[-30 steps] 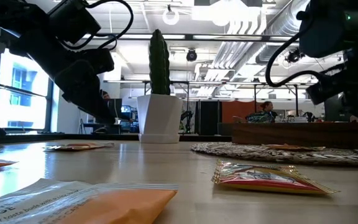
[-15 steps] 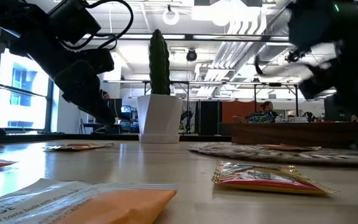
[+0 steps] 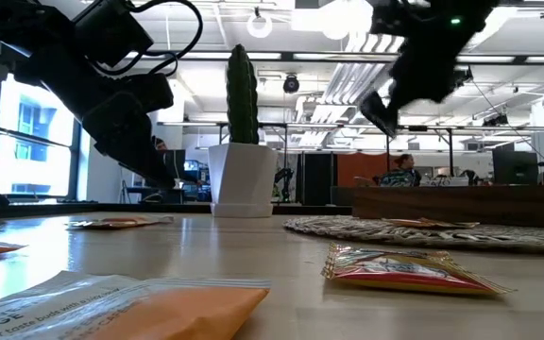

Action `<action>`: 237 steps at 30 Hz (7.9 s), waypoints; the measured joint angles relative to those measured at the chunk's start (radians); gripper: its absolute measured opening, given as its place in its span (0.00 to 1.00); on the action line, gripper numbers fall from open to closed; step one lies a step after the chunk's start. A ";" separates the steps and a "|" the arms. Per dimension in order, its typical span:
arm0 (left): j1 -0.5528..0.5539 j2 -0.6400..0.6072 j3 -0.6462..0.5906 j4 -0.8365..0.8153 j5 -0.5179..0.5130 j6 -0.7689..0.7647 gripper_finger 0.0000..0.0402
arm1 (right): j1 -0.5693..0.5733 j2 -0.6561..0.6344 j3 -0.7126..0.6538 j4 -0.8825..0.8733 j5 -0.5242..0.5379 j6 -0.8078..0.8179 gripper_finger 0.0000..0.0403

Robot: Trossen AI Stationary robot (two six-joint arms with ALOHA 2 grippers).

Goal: Pick & Place Tea
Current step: Put the purple tea bag into the left section of the wooden organizer

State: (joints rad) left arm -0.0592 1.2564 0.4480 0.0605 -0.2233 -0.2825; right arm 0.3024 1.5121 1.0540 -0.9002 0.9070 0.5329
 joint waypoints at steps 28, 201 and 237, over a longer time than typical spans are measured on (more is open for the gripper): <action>0.000 0.000 0.000 -0.002 0.003 0.016 0.45 | -0.476 0.000 -0.104 0.129 -0.244 -0.291 0.12; 0.000 0.000 0.000 0.095 -0.100 -0.085 0.45 | -0.413 -0.001 0.060 -0.091 -0.330 -0.246 0.24; 0.000 0.000 0.000 0.122 -0.101 -0.089 0.45 | 0.285 0.350 0.109 0.464 -1.048 0.018 0.48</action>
State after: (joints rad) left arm -0.0589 1.2560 0.4477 0.1825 -0.3241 -0.3717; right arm 0.5874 1.8616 1.1625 -0.4366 -0.1414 0.5508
